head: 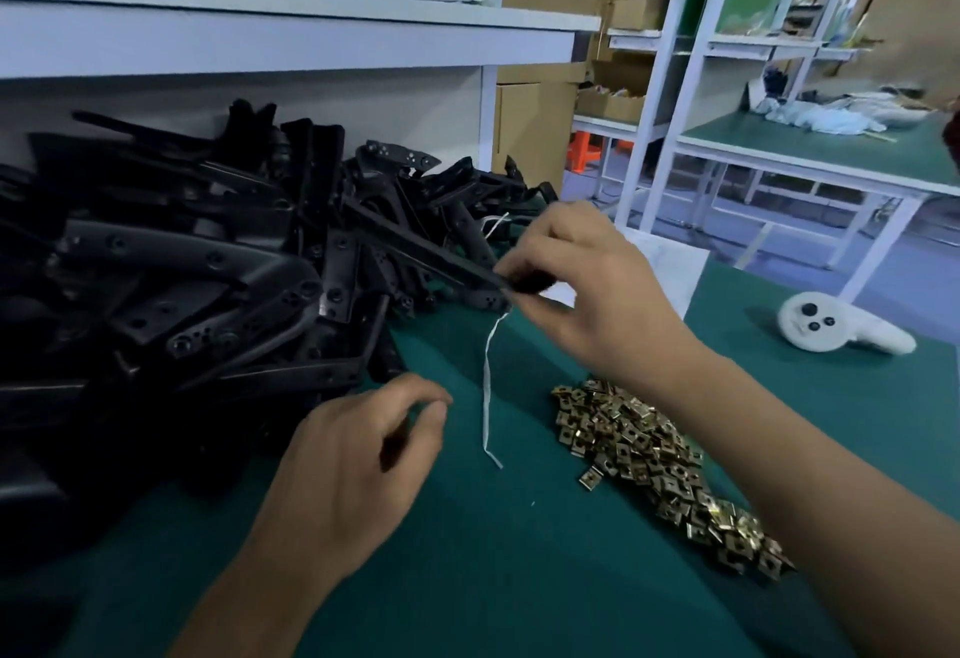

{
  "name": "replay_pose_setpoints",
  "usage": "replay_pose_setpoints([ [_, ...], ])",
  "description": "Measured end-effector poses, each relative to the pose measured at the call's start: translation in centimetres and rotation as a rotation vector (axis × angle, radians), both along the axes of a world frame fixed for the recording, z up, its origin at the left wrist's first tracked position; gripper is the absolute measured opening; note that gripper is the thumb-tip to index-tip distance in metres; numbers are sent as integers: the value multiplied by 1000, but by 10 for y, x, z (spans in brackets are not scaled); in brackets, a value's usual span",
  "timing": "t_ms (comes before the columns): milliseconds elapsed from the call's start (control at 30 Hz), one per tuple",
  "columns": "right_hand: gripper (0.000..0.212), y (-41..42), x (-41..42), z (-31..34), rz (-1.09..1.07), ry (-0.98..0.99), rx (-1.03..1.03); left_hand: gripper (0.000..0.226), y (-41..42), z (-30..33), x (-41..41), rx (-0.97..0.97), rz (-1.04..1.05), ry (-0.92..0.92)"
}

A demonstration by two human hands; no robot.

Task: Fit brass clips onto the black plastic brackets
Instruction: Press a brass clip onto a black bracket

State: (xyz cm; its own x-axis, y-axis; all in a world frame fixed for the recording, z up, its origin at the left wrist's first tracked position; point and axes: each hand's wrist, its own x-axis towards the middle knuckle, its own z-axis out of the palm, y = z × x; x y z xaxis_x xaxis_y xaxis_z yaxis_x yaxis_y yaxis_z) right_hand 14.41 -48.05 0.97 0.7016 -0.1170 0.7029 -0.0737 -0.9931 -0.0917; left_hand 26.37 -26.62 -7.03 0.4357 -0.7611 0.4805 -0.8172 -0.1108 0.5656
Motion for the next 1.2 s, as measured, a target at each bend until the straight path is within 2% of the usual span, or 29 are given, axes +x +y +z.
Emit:
replay_pose_setpoints([
  [67,16,15,-15,-9,-2,3,-180,29,-1,4,-1,-38,33,-29],
  [200,8,45,-20,-29,-21,128,-413,59,-11,9,-10,-134,186,-392],
  [267,8,53,-17,-33,42,98,-477,74,-17,8,-15,-24,214,-521],
  [333,14,54,-18,-36,109,-3,-481,80,-19,6,-15,104,178,-492],
  [433,12,41,-21,-40,241,-43,-334,63,-16,10,-14,178,111,-420],
  [500,37,18,-24,-38,251,15,-23,56,-17,13,-15,185,101,-427],
  [567,48,-10,-29,-38,132,142,263,61,-18,16,-18,144,126,-432],
  [633,37,-35,-32,-45,-9,292,362,67,-19,18,-23,73,139,-429],
  [700,19,-48,-35,-55,-48,381,474,75,-20,16,-29,29,108,-381],
  [767,11,-53,-36,-59,-68,454,522,82,-20,13,-35,-20,81,-283],
  [900,14,-52,-35,-54,-20,549,643,88,-24,10,-46,-100,46,-180],
  [1000,16,-51,-36,-52,-24,596,603,78,-24,8,-53,-238,-39,-97],
  [1100,19,-49,-37,-53,-25,586,643,65,-23,2,-50,-283,-124,157],
  [1200,25,-48,-36,-55,-39,512,692,66,-23,-2,-45,-244,-140,393],
])
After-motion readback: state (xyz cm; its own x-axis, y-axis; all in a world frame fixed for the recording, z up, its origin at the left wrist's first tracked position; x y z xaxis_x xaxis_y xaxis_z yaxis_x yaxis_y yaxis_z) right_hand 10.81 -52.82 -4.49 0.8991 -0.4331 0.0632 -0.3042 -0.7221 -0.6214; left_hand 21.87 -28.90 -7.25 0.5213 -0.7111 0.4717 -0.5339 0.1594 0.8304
